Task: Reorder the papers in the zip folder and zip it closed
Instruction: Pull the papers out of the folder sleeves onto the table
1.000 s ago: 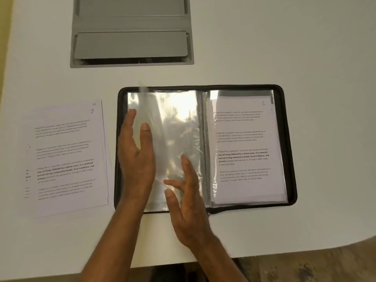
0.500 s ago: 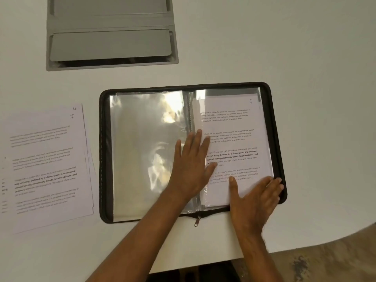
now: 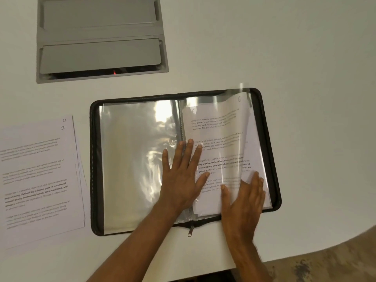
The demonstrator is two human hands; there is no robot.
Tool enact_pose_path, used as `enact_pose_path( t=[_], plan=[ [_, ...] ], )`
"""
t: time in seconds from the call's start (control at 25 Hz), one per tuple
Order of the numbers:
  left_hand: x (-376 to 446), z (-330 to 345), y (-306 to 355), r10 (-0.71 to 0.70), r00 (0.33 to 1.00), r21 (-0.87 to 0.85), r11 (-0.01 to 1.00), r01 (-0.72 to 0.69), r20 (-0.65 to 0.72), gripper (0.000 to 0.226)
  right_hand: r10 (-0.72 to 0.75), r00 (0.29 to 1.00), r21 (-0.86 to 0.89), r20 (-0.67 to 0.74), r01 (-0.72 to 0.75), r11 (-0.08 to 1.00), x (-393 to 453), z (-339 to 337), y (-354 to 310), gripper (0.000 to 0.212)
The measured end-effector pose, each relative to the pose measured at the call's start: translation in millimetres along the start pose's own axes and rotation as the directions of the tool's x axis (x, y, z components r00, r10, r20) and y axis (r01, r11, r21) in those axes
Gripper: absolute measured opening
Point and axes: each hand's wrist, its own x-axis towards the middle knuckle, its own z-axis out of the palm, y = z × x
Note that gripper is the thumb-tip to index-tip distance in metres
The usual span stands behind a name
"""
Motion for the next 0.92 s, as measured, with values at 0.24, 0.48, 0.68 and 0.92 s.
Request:
enact_pose_path(
  t=[0.24,0.48,0.68,0.92],
  plan=[
    [0.9,-4.9,0.6,-0.050,0.998,-0.048,0.997,0.052,0.038,0.075,0.185,0.977,0.591,0.107,-0.213,0.778,33.2,-39.8,-32.7,0.071],
    [53.8,-42.8,-2.2,-0.095,0.992,-0.195,0.978,0.077,-0.083,0.052,0.196,0.943,0.535,0.268,-0.315,0.784,113.0,-57.9,-28.9,0.039],
    [138.4,-67.9,-3.3,-0.106,0.988,-0.324,0.944,0.063,-0.116,0.041,0.189,0.953,0.501,0.235,-0.286,0.817,136.0,-56.9,-22.0,0.024],
    [202.1,-88.1,0.3,-0.073,0.995,-0.480,0.872,0.099,0.072,0.041,0.198,0.933,0.626,0.300,-0.349,0.698,132.0,-70.3,-16.4,0.023]
  ],
)
